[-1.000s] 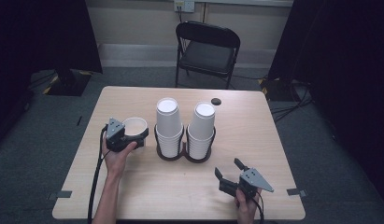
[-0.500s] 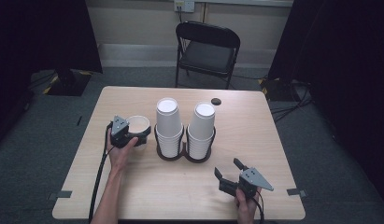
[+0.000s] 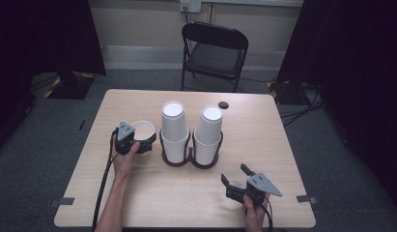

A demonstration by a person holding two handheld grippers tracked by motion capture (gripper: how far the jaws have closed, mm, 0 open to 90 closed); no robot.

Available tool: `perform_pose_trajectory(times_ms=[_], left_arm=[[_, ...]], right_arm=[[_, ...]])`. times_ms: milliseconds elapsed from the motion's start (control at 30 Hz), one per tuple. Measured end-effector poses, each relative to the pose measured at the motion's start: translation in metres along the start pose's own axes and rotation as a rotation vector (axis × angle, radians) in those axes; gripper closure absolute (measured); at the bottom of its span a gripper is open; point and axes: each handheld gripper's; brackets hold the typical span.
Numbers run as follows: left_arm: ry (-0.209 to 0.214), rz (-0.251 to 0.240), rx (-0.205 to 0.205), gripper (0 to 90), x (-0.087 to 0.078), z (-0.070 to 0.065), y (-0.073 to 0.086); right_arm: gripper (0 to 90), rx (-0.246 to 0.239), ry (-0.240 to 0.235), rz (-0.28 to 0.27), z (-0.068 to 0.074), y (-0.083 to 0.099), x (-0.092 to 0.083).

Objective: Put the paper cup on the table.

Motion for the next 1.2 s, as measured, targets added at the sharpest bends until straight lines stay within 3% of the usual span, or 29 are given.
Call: perform_pose_trajectory(times_ms=[300,433,600,633,767,933,1067,1200], left_arm=[[-0.016,0.045,-0.004,10.2,0.004,0.0,0.004],[-0.019,0.095,-0.053,12.2,0.007,0.003,0.008],[-0.037,0.147,-0.047,14.3,0.008,0.005,0.011],[-0.046,0.15,-0.061,14.5,0.008,0.004,0.012],[-0.079,0.179,-0.045,15.3,0.005,0.002,0.013],[-0.082,0.173,-0.063,15.4,0.0,0.0,0.019],[-0.07,0.129,-0.083,15.4,-0.008,-0.004,0.024],[-0.08,0.137,-0.087,15.4,-0.015,-0.009,0.029]], right_arm=[[14.1,-0.002,0.002,0.001,0.0,0.0,0.0],[14.1,-0.004,0.002,0.003,0.0,0.0,0.0],[14.1,-0.002,0.002,0.004,0.0,0.0,0.0],[14.1,-0.002,0.002,0.004,0.0,0.0,0.0],[14.1,-0.004,-0.001,0.006,0.0,0.0,0.0],[14.1,-0.008,-0.003,0.01,0.001,0.0,0.001],[14.0,-0.006,-0.002,0.01,0.001,0.0,0.001],[14.0,-0.005,-0.001,0.006,0.001,0.0,0.0]])
Point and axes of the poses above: each handheld gripper's, and its own axes: x roughly forward along the jaws, y roughly out of its underside, z roughly to its left, and after that the axes turned 9 degrees about y, right-handed
